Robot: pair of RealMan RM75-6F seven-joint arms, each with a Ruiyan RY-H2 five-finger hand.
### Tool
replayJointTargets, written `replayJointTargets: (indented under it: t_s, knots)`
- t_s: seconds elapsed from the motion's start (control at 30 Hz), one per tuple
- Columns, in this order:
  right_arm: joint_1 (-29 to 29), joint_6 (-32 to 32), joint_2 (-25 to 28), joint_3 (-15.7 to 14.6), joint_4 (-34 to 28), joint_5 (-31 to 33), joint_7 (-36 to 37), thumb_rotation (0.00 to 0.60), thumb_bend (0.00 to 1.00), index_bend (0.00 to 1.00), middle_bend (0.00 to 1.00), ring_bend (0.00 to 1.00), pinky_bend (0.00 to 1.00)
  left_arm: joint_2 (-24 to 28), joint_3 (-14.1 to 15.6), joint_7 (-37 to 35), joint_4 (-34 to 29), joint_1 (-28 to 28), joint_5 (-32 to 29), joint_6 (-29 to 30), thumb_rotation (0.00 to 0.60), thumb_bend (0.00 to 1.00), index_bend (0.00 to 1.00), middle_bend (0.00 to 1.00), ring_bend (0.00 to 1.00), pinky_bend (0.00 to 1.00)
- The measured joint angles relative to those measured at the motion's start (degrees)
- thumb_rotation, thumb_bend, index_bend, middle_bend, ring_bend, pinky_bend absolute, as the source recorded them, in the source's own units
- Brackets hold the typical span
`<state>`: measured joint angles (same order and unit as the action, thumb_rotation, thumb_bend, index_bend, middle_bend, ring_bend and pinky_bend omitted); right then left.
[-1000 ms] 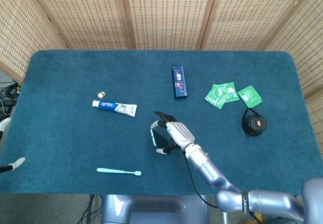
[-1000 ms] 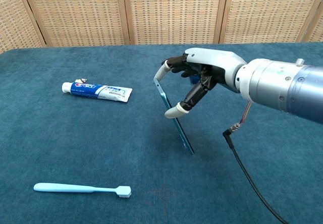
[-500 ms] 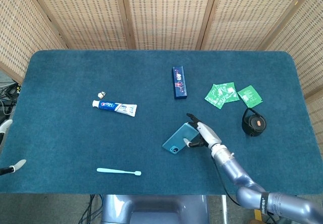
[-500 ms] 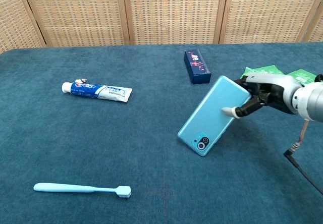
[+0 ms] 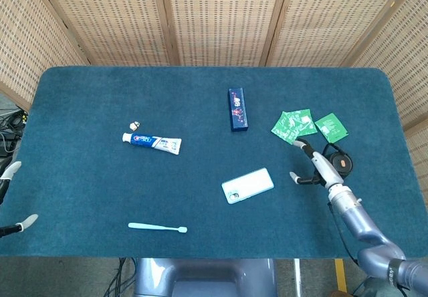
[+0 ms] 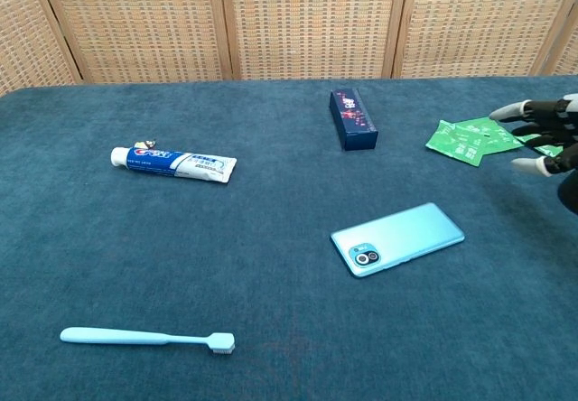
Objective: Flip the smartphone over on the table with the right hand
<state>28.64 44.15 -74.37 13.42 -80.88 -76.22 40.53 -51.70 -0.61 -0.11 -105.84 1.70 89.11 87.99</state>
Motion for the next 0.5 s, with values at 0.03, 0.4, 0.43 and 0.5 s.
replayJointTargets:
  t_s: [0.03,0.4,0.43,0.5]
  knots:
    - [-0.5,1.4,0.9,-0.3,-0.5,-1.3,0.0,0.600,0.45,0.00,0.00,0.00,0.00,0.0,0.1,-0.1,0.0,-0.1,0.3,0.2,0.600,0.00,0.00,0.00,0.00,0.00]
    - [-7.4,22.4,5.9,-4.9,-3.5,-12.8,-19.8,0.600,0.00,0.00,0.00,0.00,0.00,0.2,1.0,-1.5,0.8,-1.6,4.0,3.6,0.600,0.00,0.00,0.00,0.00,0.00]
    - [-8.6,24.9,6.3,-5.4,-4.0,-13.8,-23.5,0.600,0.00,0.00,0.00,0.00,0.00,0.2,1.1,-1.6,0.8,-1.7,4.2,3.8,0.600,0.00,0.00,0.00,0.00,0.00]
    - [-10.8,28.7,7.0,-6.2,-5.0,-15.2,-28.7,0.600,0.00,0.00,0.00,0.00,0.00,0.3,1.4,-1.8,0.9,-2.0,5.0,4.4,0.600,0.00,0.00,0.00,0.00,0.00]
